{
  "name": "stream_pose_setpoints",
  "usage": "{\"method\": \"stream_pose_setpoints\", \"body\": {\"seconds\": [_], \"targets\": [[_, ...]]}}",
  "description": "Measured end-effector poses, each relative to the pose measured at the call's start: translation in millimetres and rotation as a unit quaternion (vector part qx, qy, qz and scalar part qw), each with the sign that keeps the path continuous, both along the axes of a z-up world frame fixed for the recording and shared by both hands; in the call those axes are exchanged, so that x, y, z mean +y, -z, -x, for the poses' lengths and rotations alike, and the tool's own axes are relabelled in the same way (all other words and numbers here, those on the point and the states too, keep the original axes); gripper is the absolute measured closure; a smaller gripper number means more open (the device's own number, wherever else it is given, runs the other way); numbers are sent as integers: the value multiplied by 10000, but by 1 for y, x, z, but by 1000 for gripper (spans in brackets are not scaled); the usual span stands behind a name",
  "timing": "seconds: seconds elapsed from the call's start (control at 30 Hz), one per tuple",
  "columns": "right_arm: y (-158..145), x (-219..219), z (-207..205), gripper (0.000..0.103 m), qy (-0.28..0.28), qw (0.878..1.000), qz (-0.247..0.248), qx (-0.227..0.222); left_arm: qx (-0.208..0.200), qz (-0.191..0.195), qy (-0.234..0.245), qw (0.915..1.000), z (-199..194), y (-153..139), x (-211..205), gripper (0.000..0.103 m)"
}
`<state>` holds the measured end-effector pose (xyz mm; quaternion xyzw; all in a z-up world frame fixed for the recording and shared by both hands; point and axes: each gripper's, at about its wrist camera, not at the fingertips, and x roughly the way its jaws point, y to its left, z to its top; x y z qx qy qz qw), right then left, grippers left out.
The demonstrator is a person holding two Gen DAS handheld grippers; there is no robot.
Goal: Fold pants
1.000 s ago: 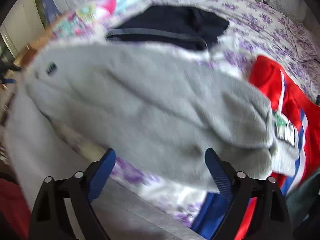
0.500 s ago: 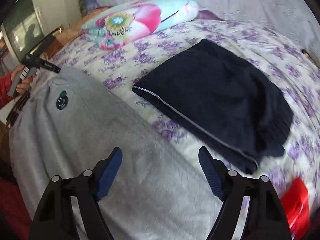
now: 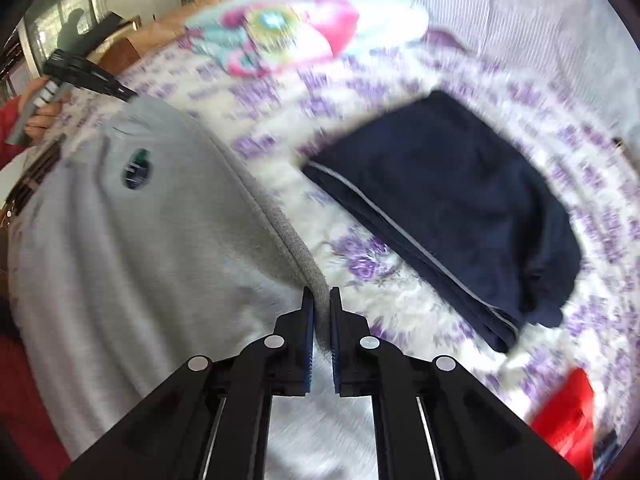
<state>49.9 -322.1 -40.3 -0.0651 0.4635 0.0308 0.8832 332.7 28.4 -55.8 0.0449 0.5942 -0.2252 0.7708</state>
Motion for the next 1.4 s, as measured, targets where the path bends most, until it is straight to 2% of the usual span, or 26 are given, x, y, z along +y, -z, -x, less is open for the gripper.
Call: {"method": "stream_pose_setpoints", "body": {"seconds": [0.07,0.1,0.13,0.17,0.2,0.23,0.3,0.47,0.5,0.53,0.6,0.63,0.7,0.83,0.97,1.1,1.17,1.23,1.37,1.4], "targets": [[-16,17,22,96,-29,9999,-3,-165,138,108,-62,9998,2,-5,5,103],[-21,22,28,96,-48,9998,-9,-203,282,240,-144,9992,5,-9,9,95],[-26,31,36,96,-66,9997,-16,-237,423,286,-250,9984,7,-10,12,65],[-29,39,43,96,-75,9996,-32,-265,527,308,-348,9975,12,-12,12,48],[-31,47,53,96,-77,9995,-69,-289,647,403,-471,9960,15,-16,14,22],[-32,52,62,96,-81,9995,-101,-282,717,528,-547,9945,18,-19,13,16],[-29,62,78,96,-42,9996,-136,-242,915,500,-596,9928,23,-18,2,16],[-22,80,111,96,146,9994,-277,-149,1478,-97,-609,9871,37,-13,-32,18],[-21,83,117,96,186,9993,-286,-160,1539,-266,-597,9859,41,-11,-38,27],[-20,85,120,96,223,9992,-300,-164,1593,-382,-559,9849,44,-9,-42,42],[-19,89,127,96,291,9988,-343,-183,1629,-582,-467,9838,52,-7,-45,54],[-18,90,130,96,322,9986,-370,-200,1577,-609,-453,9846,55,-7,-44,56],[-16,93,135,96,372,9982,-407,-223,1541,-470,-451,9859,62,-11,-35,58],[-19,93,139,96,384,9977,-495,-262,1711,80,-612,9833,69,-17,-4,76],[-34,94,148,96,253,9974,-608,-299,1731,516,-629,9815,93,-27,25,78],[-46,96,168,96,-11,9925,-1212,-155,1741,987,-556,9782,122,-33,59,78],[-38,102,177,96,-132,9890,-1472,85,1790,1169,-484,9757,135,-24,71,78],[-18,110,182,95,-228,9847,-1674,437,1899,1308,-474,9719,147,-7,90,78],[36,117,174,95,-167,9743,-1973,1078,2223,1048,-741,9665,160,49,114,76],[49,119,171,95,-153,9738,-1936,1185,2277,1047,-831,9645,162,56,118,70]]}}
